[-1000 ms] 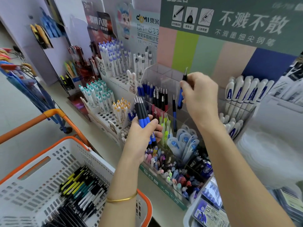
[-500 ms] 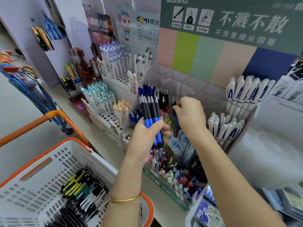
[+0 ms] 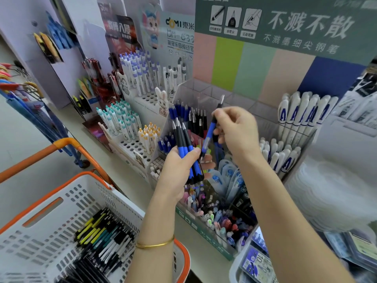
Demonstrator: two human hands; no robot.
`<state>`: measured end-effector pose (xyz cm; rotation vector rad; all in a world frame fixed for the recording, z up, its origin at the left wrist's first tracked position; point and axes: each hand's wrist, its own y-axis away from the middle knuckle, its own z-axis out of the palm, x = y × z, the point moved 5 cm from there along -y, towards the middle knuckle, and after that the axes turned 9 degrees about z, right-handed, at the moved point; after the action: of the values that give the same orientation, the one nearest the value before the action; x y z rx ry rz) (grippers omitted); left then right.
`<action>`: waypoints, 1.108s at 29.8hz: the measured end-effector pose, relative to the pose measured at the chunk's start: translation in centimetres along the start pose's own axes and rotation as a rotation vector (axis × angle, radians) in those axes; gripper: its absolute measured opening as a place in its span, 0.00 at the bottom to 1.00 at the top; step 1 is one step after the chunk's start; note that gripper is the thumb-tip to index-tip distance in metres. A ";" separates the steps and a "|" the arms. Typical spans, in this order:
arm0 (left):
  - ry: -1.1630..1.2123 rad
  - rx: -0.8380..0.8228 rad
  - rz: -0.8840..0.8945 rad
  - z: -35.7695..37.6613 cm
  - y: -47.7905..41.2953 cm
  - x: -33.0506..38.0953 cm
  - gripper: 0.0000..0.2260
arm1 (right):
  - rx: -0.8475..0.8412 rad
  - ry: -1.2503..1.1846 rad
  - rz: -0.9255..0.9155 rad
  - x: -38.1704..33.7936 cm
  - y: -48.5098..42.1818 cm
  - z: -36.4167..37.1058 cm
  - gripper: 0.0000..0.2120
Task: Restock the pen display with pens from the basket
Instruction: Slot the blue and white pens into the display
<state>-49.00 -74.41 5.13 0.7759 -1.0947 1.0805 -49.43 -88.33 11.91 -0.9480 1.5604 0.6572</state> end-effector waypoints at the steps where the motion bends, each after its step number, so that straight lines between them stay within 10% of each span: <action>1: -0.022 0.009 -0.005 -0.2 0.0 -0.2 0.06 | 0.090 -0.003 -0.060 -0.6 -0.2 -0.5 0.06; 6: 0.000 0.024 -0.014 -0.6 0.1 -0.7 0.05 | 0.250 0.372 -0.292 -0.9 -0.7 -0.5 0.07; 16: 0.000 0.014 0.005 -0.4 0.3 -0.6 0.07 | 0.064 0.955 0.050 3.7 -1.4 1.9 0.19; 21: -0.001 -0.008 0.005 -0.3 0.5 -0.5 0.07 | 0.096 0.737 -0.075 2.1 -0.7 1.5 0.11; 28: -0.030 -0.047 0.025 0.5 0.5 -0.1 0.05 | -0.368 0.289 0.059 1.2 1.7 2.0 0.10; 33: -0.038 0.042 -0.022 -0.2 0.5 -0.7 0.03 | 0.048 0.089 -0.062 -0.2 0.2 -0.5 0.04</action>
<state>-49.48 -74.27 4.41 0.8429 -1.0960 1.0773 -49.85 -88.62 12.25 -0.9966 1.6112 0.5378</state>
